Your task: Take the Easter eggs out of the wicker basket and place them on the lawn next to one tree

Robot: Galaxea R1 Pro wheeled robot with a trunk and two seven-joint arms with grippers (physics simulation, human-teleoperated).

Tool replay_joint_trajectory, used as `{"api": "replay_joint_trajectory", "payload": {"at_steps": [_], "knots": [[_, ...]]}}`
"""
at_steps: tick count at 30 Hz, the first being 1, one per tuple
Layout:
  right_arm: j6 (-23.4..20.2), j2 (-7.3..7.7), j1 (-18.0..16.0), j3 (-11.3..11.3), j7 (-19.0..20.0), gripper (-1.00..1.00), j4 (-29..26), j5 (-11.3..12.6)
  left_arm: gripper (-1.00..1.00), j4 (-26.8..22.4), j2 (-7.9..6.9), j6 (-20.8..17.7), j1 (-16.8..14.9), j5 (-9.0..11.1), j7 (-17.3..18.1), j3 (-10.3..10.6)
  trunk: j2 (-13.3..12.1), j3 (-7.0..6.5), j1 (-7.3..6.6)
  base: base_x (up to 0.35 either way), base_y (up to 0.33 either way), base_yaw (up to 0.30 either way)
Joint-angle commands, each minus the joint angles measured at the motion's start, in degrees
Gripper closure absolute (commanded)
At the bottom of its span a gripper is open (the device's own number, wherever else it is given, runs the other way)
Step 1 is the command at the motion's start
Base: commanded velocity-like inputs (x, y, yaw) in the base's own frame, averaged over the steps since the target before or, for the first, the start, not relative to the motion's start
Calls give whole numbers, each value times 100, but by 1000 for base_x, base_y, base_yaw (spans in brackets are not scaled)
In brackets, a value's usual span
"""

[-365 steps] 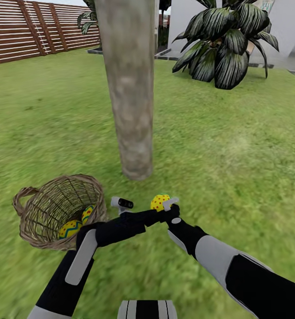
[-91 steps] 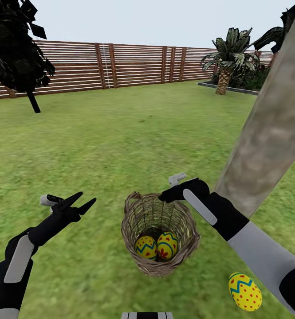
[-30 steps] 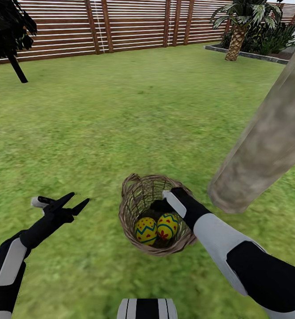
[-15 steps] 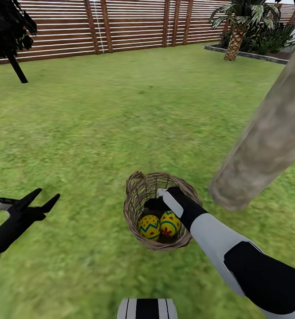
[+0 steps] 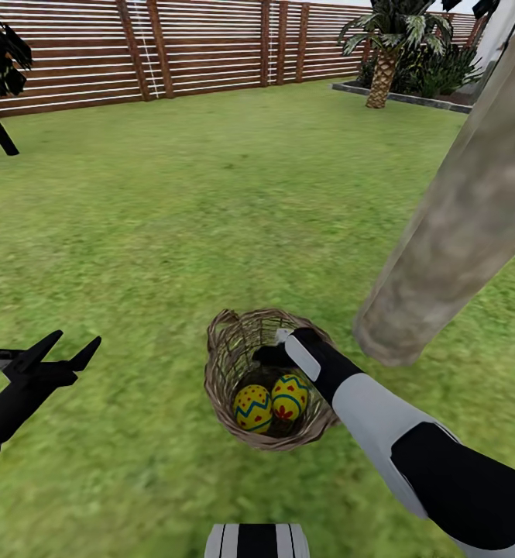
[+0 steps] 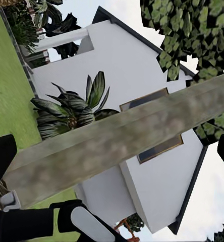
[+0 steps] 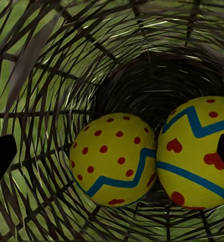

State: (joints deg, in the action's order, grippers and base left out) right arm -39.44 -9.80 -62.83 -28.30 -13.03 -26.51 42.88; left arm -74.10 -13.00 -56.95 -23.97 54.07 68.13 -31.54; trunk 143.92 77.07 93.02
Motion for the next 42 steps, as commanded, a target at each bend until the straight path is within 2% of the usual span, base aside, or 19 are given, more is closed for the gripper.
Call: {"api": "replay_joint_trajectory", "payload": {"at_steps": [1,8,17,18,20,22,24,31,35,41,42], "knots": [[66,4,-3,-36,-60,-100,8,66,-100,0,-1,-35,-2,9,7,-1,2,4,-1,0,0,-9],[148,-4,-1,-35,-64,-100,16,71,-100,-3,-1,-35,-2,16,12,-1,2,3,-1,9,0,-2],[155,-1,-1,-35,-60,-100,-11,150,-100,-11,8,-35,-2,41,24,7,2,-16,-1,235,139,-61],[188,-20,32,-2,-93,-100,22,181,-100,22,41,-2,31,41,58,-27,2,-16,-1,0,0,0],[215,10,77,39,-158,-100,79,242,-100,80,-21,42,96,48,29,-91,2,-16,-1,0,0,0],[149,10,87,0,-91,-100,49,208,-100,36,-48,18,160,50,-4,-155,2,-16,-1,0,0,0],[85,20,152,-14,-33,-100,56,149,-100,34,-12,11,225,55,-3,-220,2,-16,-1,0,0,0],[8,19,227,-16,-77,-100,79,135,-100,51,6,9,252,51,-10,-445,11,139,17,0,0,0],[22,5,235,-11,-176,-100,90,133,-100,53,15,9,252,51,-10,-574,11,139,17,0,0,0],[98,-20,323,-17,-369,-100,64,327,-100,53,17,9,252,51,-10,-595,11,139,17,0,0,0],[127,-20,328,-19,-1598,-100,65,1062,-100,53,17,9,252,51,-10,-594,11,139,17,0,0,0]]}}
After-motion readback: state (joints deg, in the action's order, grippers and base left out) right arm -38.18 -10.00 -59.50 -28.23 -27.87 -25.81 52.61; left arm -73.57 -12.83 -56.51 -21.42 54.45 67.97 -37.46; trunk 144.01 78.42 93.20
